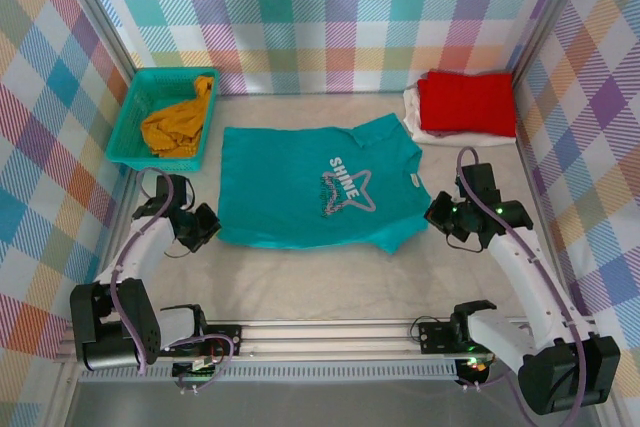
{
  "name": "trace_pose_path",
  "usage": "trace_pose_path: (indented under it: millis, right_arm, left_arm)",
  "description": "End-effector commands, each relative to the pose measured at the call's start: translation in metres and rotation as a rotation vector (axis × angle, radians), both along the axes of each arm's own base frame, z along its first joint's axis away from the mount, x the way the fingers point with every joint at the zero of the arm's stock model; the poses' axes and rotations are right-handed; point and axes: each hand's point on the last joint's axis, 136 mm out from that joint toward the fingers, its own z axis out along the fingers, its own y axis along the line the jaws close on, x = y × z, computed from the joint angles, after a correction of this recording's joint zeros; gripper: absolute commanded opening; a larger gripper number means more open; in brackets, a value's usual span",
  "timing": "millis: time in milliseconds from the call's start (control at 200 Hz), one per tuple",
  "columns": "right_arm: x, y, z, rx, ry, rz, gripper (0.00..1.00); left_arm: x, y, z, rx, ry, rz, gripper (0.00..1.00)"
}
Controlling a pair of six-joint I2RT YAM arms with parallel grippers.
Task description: Fold and stack the t-shirts
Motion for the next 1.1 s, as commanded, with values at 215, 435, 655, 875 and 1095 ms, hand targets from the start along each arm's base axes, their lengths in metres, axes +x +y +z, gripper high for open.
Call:
trace_pose_path:
  millis: [215,435,655,875,1095]
  right_arm:
    - [0.019,0.002,0.013,0.006,-0.051,-0.002,0.0]
    - [0.036,0.005,0.016,0.016,-0.048,-0.005,0.0]
    - [0.062,0.004,0.018,-0.005,-0.045,-0.028,0.0]
    - [0.097,0.005,0.007,-0.031,-0.023,-0.02,0.0]
    - [0.126,0.006,0.0,-0.043,0.001,-0.025,0.0]
  left_arm:
    - [0.011,0.005,0.003,0.009,0.008,0.0,0.0]
    - [0.027,0.008,0.016,0.021,-0.011,-0.018,0.0]
    - [0.054,0.006,0.01,0.002,0.004,-0.056,0.0]
    - [0.084,0.007,0.001,-0.004,0.011,-0.078,0.0]
    - [0.093,0.015,-0.002,0.034,0.021,-0.088,0.0]
